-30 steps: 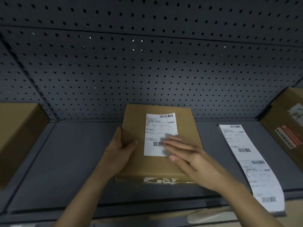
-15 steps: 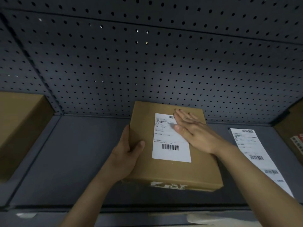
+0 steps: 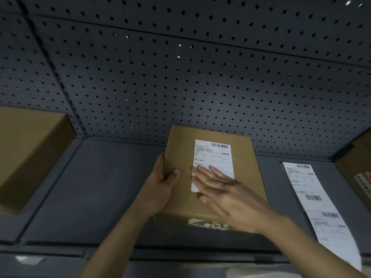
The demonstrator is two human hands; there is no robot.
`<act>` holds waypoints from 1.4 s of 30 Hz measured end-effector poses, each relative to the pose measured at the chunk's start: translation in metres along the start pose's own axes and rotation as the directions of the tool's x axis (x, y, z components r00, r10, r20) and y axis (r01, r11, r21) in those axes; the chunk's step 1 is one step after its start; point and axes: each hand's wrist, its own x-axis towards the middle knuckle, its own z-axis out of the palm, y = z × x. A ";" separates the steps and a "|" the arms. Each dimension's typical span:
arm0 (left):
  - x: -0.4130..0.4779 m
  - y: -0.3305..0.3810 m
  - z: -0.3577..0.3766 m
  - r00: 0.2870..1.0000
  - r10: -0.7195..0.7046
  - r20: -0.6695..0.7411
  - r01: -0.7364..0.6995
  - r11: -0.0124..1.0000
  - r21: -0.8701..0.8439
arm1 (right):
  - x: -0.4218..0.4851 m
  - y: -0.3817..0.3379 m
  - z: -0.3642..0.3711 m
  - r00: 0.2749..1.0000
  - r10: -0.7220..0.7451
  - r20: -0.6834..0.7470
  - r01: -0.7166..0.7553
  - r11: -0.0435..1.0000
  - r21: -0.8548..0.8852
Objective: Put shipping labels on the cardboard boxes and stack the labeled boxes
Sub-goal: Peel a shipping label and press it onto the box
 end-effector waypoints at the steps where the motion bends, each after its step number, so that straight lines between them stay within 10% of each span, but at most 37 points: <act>1: 0.000 0.000 0.000 1.000 -0.002 0.002 0.002 1.000 0.001 | 0.001 -0.002 -0.001 1.000 0.008 0.009 -0.008 1.000 0.005; 21: 0.000 -0.003 0.001 0.999 -0.036 -0.017 0.035 0.997 -0.068 | 0.070 0.042 -0.008 0.970 0.239 0.037 -0.240 0.971 0.020; 42: 0.000 0.000 0.003 0.999 -0.014 -0.044 0.010 0.996 -0.093 | -0.010 -0.034 0.000 0.999 0.024 0.037 -0.028 0.993 0.117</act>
